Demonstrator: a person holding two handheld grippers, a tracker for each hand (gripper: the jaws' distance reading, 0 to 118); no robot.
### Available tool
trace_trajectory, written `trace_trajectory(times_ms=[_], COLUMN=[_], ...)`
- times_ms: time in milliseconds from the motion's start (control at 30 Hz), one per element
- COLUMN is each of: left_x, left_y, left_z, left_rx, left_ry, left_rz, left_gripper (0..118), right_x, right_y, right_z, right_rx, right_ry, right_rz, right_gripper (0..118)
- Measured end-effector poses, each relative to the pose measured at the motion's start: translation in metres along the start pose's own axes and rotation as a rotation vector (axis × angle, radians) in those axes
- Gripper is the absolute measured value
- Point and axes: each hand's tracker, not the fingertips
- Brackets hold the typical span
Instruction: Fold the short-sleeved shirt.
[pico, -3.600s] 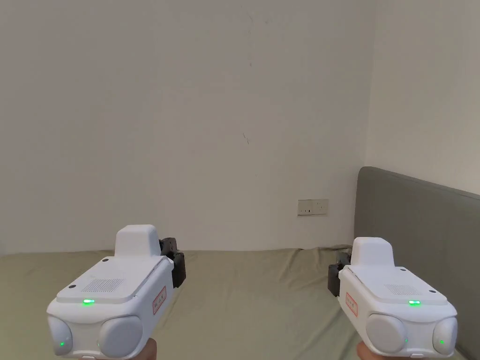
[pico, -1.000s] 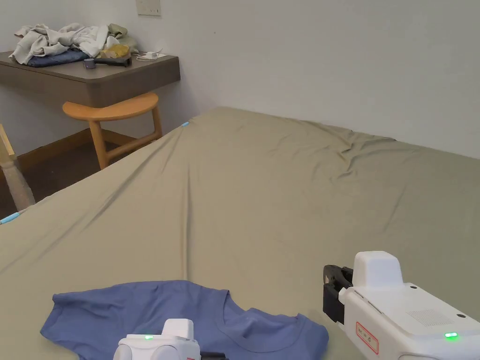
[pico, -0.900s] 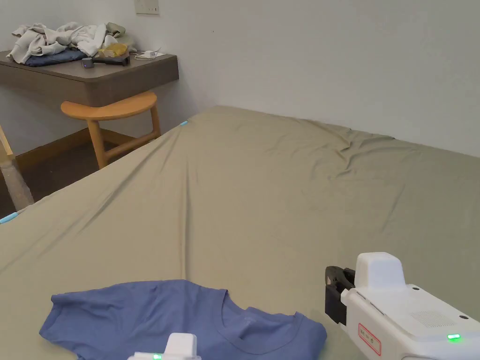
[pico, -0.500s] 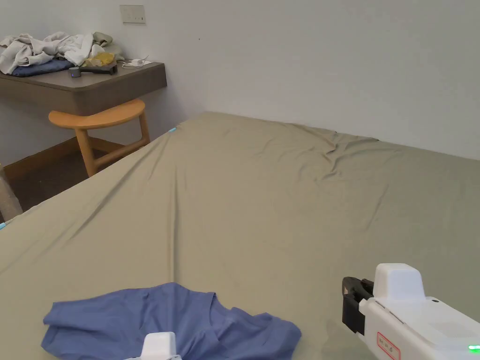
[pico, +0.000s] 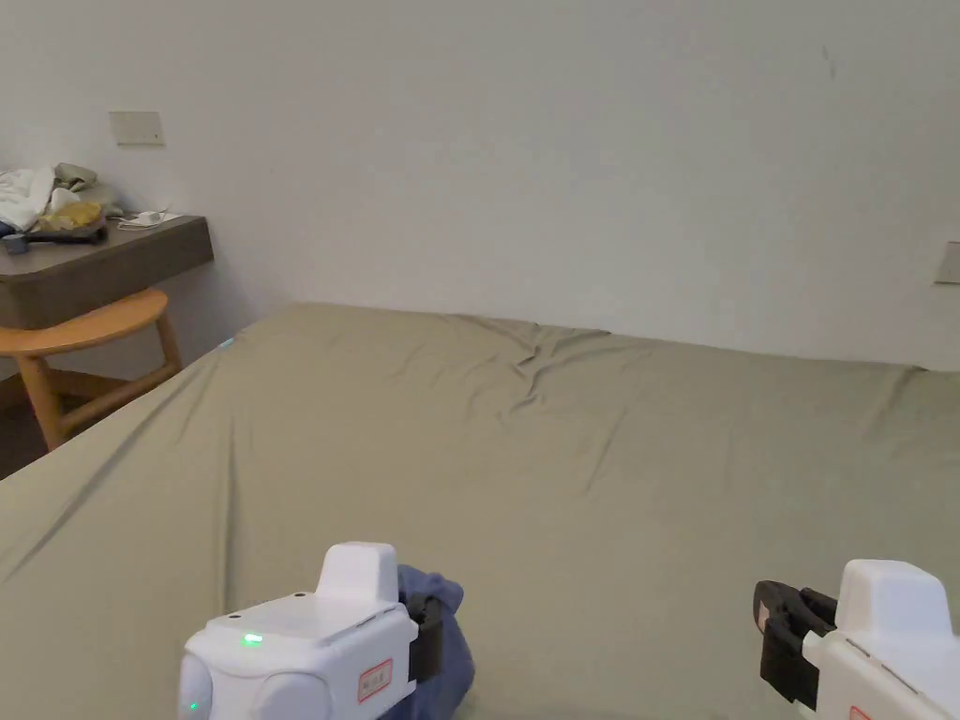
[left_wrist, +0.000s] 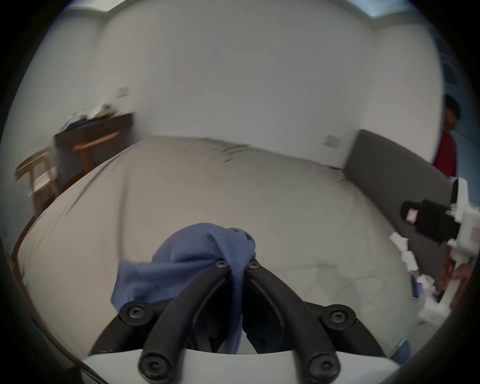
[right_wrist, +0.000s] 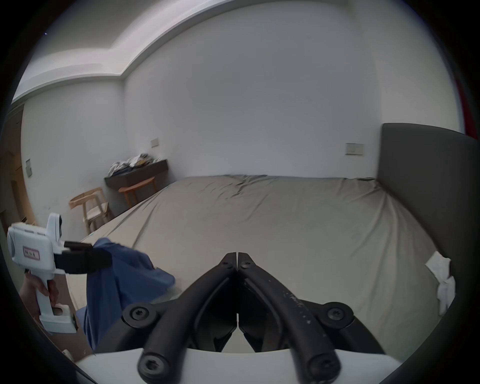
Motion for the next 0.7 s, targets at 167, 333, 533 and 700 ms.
trace_trajectory(times_ms=[167,333,533,700], left_x=[0.146,0.276,0.374,0.395], left_y=[0.029,0.014,-0.07,-0.137], left_z=[-0.033,-0.068,-0.093,-0.105], left_rx=[0.013,-0.08,-0.295,-0.498], left_ry=[-0.221,-0.381,-0.476,-0.446], left_rz=[-0.098,-0.181,-0.307,-0.295], left_gripper=[3,3,3,3], right_x=[0.071,0.134,0.183,0.197], right_y=[0.005,0.005,-0.008,-0.025], right_z=[0.079,0.147,0.199,0.214], right_rx=[0.066,0.102,0.11,0.079], right_ry=[-0.143,-0.291,-0.414,-0.454], right_rz=[-0.023,-0.044,-0.084,-0.093], right_gripper=[1,1,1,1])
